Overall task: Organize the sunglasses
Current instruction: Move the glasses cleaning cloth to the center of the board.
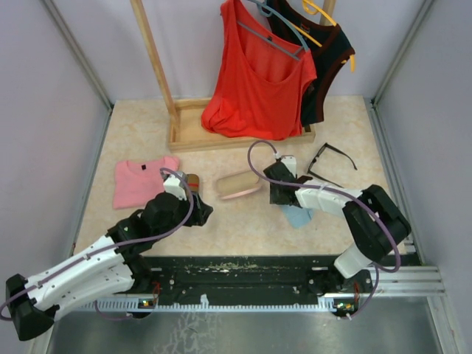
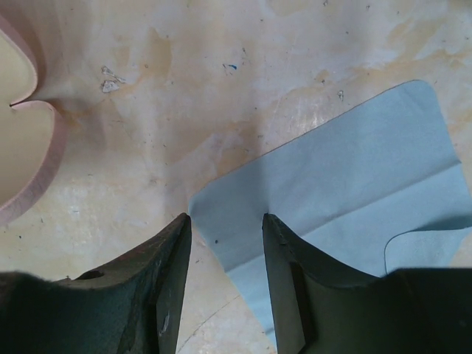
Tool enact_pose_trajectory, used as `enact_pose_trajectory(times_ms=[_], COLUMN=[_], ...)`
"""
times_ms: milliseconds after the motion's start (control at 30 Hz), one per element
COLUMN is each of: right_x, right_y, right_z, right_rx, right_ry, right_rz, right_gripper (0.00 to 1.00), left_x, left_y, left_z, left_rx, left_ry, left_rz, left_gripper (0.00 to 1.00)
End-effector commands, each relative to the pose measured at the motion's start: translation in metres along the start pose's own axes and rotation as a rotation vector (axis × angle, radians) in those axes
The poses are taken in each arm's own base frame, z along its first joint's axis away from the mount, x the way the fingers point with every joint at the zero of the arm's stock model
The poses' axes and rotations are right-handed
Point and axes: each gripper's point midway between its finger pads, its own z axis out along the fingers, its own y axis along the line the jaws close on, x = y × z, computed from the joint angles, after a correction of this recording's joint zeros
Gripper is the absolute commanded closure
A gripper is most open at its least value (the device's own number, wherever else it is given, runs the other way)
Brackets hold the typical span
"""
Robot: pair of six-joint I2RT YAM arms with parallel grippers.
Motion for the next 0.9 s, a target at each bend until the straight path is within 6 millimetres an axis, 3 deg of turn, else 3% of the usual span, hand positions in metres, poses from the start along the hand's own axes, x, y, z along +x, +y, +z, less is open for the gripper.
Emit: enact_pose_trajectory(times_ms=[0, 200, 567, 733, 867], right_x=[-0.018, -0.007, 0.022, 0.026, 0.039], right_y=[0.011, 0.005, -0.008, 0.008, 0.035], right_z=[0.002, 0.009, 0.009, -0.001, -0.014], right_rx=[-0.019, 0.018, 0.082, 0.032, -0.096], right_ry=[-0.035, 0.004, 0.084, 0.053, 0.064], right_rz=[0.003, -0.026, -0.108, -0.206, -0.352], right_gripper=[0.56, 0.57, 0.85, 0.99, 1.0], left_x=[0.001, 0.001, 0.001, 0.0, -0.005], left_y=[0.004, 0.004, 0.004, 0.003, 0.006], left_z=[-0.002, -0.001, 0.0, -0.001, -0.005], left_rx=[-0.009, -0.008, -0.007, -0.008, -0.023], left_ry=[-0.008, -0.007, -0.007, -0.007, -0.024], left_rz=[-0.006, -0.003, -0.004, -0.006, -0.01], left_gripper=[0.29, 0.29, 0.29, 0.29, 0.29])
